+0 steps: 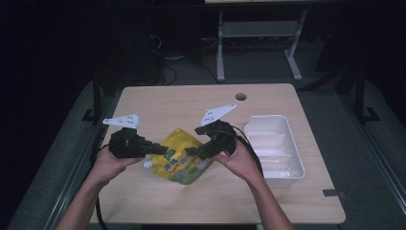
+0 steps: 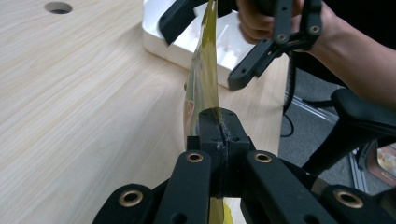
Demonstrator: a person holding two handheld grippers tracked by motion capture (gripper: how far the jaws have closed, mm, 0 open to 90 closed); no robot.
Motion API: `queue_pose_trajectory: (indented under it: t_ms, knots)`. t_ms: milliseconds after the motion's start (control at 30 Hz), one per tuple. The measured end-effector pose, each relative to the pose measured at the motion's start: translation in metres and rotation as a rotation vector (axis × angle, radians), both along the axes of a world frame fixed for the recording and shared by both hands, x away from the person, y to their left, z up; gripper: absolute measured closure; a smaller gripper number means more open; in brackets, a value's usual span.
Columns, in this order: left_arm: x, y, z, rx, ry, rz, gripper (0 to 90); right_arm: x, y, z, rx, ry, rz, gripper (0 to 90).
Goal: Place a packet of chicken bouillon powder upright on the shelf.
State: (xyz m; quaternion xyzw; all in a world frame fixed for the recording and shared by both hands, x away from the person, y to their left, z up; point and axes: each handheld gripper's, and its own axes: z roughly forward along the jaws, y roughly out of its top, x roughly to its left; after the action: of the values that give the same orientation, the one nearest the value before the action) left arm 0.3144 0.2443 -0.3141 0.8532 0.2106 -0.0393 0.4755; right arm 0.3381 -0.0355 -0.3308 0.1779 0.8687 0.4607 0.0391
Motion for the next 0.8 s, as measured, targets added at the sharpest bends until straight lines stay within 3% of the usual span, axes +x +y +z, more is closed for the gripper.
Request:
queue_pose_trajectory:
  t_ms: [33, 67, 167, 233, 267, 333, 633, 800]
  knots:
    - [0.0, -0.002, 0.002, 0.004, -0.004, -0.019, 89.9, 0.002, 0.003, -0.001, -0.003, 0.016, 0.045, 25.7]
    - [0.0, -0.002, 0.002, 0.004, -0.004, -0.019, 89.9, 0.002, 0.003, -0.001, -0.003, 0.016, 0.045, 25.7]
    - [-0.001, -0.005, 0.003, 0.01, -0.01, -0.037, 89.9, 0.002, 0.008, -0.003, -0.021, 0.038, 0.113, 28.0]
    - [-0.002, -0.006, 0.004, 0.015, -0.014, -0.051, 89.9, 0.002, 0.01, -0.004, -0.028, 0.039, 0.144, 35.9]
    - [-0.002, -0.007, 0.005, 0.018, -0.016, -0.054, 89.9, 0.001, 0.012, -0.004, -0.034, 0.044, 0.18, 45.6]
    - [-0.003, -0.009, 0.006, 0.023, -0.021, -0.063, 89.9, 0.001, 0.012, -0.004, -0.035, 0.04, 0.19, 48.2]
    - [-0.001, -0.007, 0.006, 0.024, -0.034, -0.04, 89.6, 0.0, 0.012, -0.002, -0.049, 0.064, 0.251, 82.2]
    - [0.0, -0.005, 0.006, 0.027, -0.041, -0.025, 85.7, 0.0, 0.014, -0.002, -0.05, 0.085, 0.278, 88.7]
